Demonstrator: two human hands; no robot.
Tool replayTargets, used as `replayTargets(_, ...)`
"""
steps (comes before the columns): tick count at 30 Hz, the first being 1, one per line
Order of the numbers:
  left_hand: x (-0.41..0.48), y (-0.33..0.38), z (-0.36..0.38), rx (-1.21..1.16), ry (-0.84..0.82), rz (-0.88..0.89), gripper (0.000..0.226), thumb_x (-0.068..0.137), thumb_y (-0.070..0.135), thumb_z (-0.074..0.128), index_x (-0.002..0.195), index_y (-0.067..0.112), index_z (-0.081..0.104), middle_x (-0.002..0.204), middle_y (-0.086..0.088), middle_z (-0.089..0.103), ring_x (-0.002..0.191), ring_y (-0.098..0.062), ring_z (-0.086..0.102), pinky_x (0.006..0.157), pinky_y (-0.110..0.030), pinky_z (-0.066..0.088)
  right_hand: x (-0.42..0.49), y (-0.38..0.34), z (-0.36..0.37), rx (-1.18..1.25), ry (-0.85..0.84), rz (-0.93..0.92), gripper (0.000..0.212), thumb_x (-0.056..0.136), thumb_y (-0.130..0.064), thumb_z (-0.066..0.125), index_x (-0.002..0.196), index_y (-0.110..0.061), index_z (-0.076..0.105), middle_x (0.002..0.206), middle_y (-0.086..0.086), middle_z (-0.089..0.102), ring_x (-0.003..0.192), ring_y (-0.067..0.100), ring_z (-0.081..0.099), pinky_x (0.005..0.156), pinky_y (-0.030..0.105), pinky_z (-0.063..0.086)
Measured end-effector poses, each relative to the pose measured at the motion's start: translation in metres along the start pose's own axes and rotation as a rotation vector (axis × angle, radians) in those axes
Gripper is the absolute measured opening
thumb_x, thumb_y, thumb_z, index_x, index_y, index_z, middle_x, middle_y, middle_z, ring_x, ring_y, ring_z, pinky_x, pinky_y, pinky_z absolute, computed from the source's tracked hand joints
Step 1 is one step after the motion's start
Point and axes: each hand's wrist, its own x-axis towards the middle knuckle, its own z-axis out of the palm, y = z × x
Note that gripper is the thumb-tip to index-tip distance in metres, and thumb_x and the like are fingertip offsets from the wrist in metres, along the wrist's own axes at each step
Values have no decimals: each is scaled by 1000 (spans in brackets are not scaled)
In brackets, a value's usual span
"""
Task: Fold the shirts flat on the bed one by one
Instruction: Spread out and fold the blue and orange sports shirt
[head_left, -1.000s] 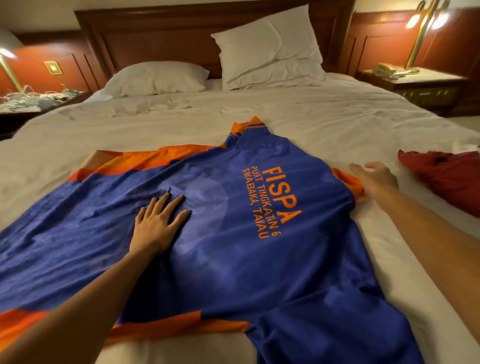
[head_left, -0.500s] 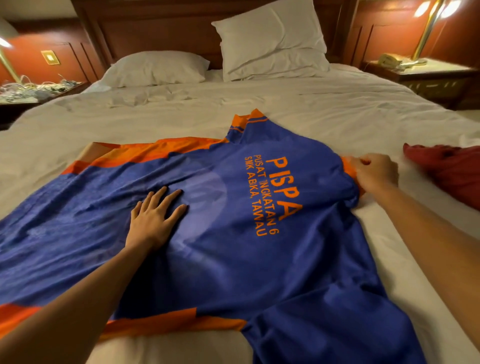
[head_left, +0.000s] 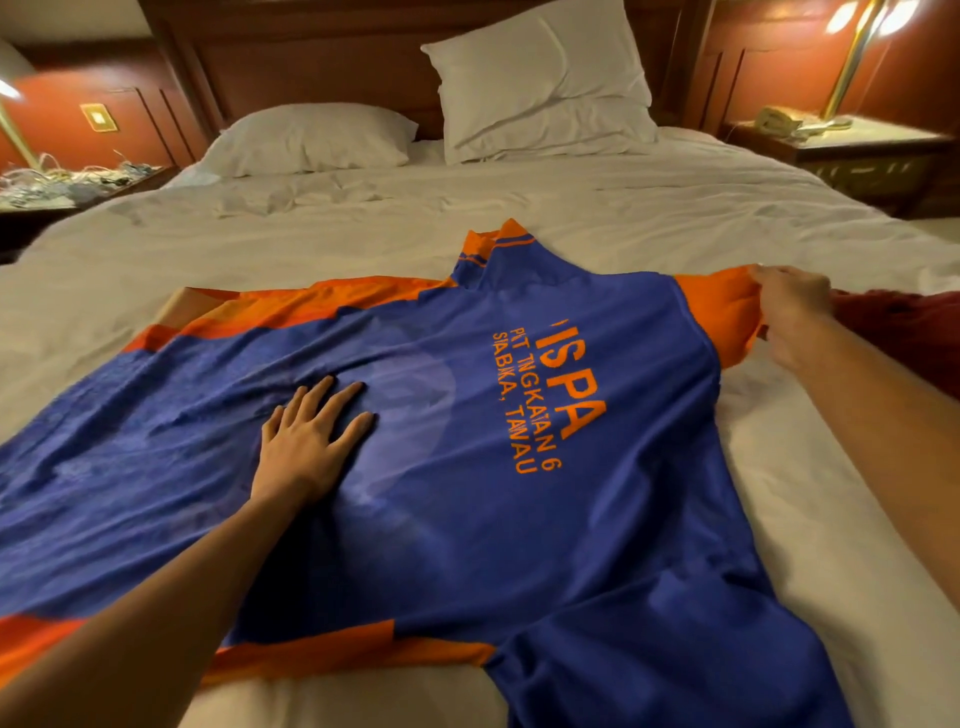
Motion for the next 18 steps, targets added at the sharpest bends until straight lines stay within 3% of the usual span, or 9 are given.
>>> replayTargets(2, 0, -1, 1, -3, 3, 3, 71, 85, 82, 17, 150, 54, 24, 164, 12, 21, 153, -18, 11, 122, -44, 10, -2, -2, 2, -11, -162, 197, 50, 89, -46, 60, 128, -14, 62, 117, 9, 66, 98, 26, 64, 85, 40, 54)
replayTargets(4, 0, -1, 2, -2, 4, 12, 67, 89, 81, 20, 150, 54, 24, 164, 11, 21, 153, -18, 11, 123, -45, 10, -5, 3, 3, -217, -355, 332, 63, 86, -64, 58, 124, -14, 57, 115, 13, 65, 98, 30, 64, 79, 40, 53)
replayTargets(7, 0, -2, 3, 0, 1, 8, 65, 90, 80, 22, 150, 54, 24, 164, 12, 20, 153, -18, 11, 123, -45, 10, -6, 18, 9, -323, -467, 362, 57, 92, -55, 61, 128, -12, 56, 119, 18, 63, 85, 31, 62, 73, 41, 50)
replayTargets(10, 0, -2, 3, -5, 8, 11, 67, 89, 81, 20, 150, 54, 24, 164, 12, 21, 153, -18, 11, 123, -45, 10, -1, 23, 15, -369, -306, 186, 49, 96, -36, 62, 130, -1, 59, 129, 22, 60, 108, 35, 60, 91, 48, 50)
replayTargets(13, 0, -2, 3, -5, 11, 9, 71, 85, 82, 15, 150, 54, 24, 164, 12, 21, 153, -17, 11, 122, -44, 10, 2, 12, 15, -292, 12, -148, 38, 91, -32, 68, 116, -4, 71, 117, 17, 70, 106, 29, 64, 92, 37, 51)
replayTargets(15, 1, -3, 3, 0, 13, 11, 70, 87, 83, 16, 150, 54, 23, 164, 12, 21, 153, -17, 11, 122, -44, 10, -6, 5, 16, -211, 55, -258, 32, 91, -24, 68, 119, -8, 70, 118, 14, 70, 111, 27, 64, 97, 34, 49)
replayTargets(18, 3, -3, 3, 11, 14, 16, 64, 91, 77, 22, 150, 53, 25, 163, 11, 22, 153, -18, 12, 122, -45, 11, -36, 22, 16, -328, 2, -199, 49, 94, -37, 63, 139, -19, 53, 135, 16, 58, 125, 34, 53, 102, 37, 40)
